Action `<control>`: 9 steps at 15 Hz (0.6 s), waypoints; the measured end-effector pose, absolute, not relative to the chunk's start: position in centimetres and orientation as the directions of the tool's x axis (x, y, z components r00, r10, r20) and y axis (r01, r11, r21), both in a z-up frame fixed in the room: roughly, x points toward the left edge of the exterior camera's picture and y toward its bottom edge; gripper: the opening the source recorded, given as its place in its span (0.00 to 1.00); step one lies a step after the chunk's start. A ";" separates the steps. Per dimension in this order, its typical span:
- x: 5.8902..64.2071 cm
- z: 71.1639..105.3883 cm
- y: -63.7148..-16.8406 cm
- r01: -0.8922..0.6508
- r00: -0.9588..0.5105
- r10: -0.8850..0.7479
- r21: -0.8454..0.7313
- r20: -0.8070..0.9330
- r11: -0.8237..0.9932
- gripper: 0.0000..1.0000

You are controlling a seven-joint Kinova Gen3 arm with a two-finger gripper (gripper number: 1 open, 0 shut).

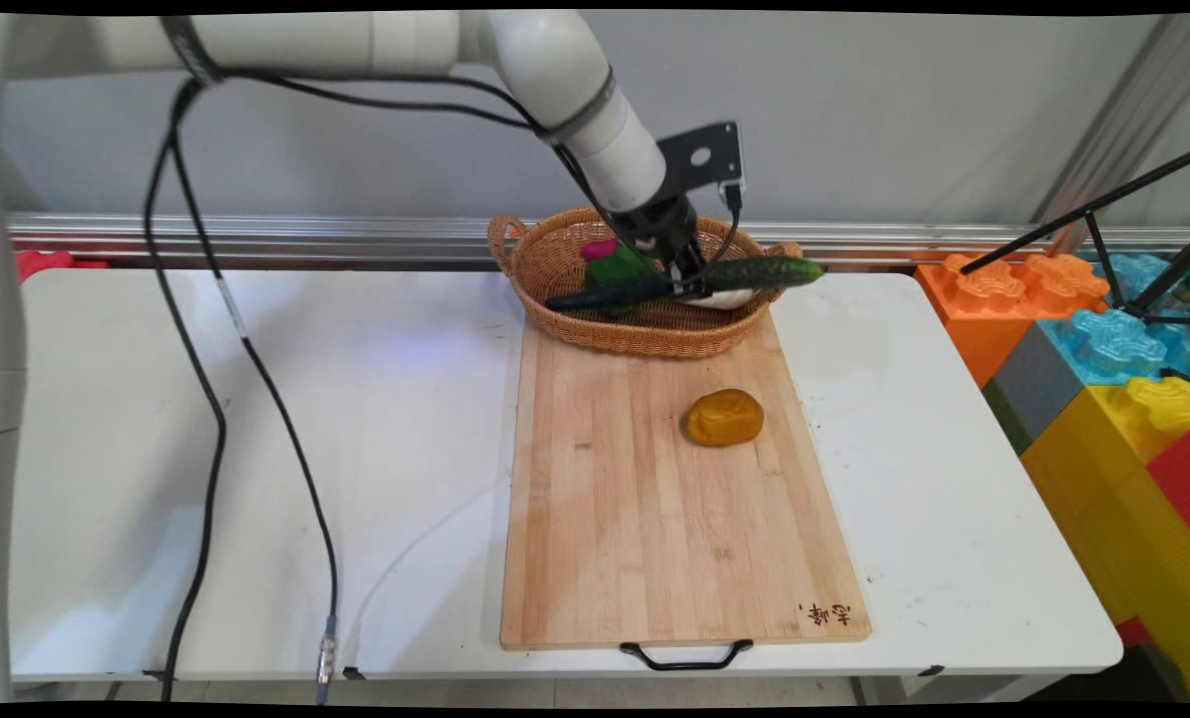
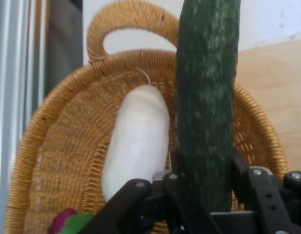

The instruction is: Place the picked object on the cutting board

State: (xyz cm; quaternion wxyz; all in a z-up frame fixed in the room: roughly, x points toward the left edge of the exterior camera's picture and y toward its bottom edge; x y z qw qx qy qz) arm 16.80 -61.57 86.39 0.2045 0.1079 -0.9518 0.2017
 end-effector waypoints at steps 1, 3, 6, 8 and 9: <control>16.8 87.8 -60.9 -0.291 -0.891 -0.120 -0.348 0.439 0.891 0.00; 16.7 90.3 -59.3 -0.295 -0.886 -0.115 -0.352 0.450 0.888 0.00; 15.8 93.9 -55.6 -0.302 -0.871 -0.126 -0.316 0.476 0.899 0.00; 14.7 95.8 -52.7 -0.303 -0.860 -0.137 -0.276 0.491 0.912 0.00; 14.2 96.6 -51.0 -0.305 -0.856 -0.150 -0.249 0.495 0.919 0.00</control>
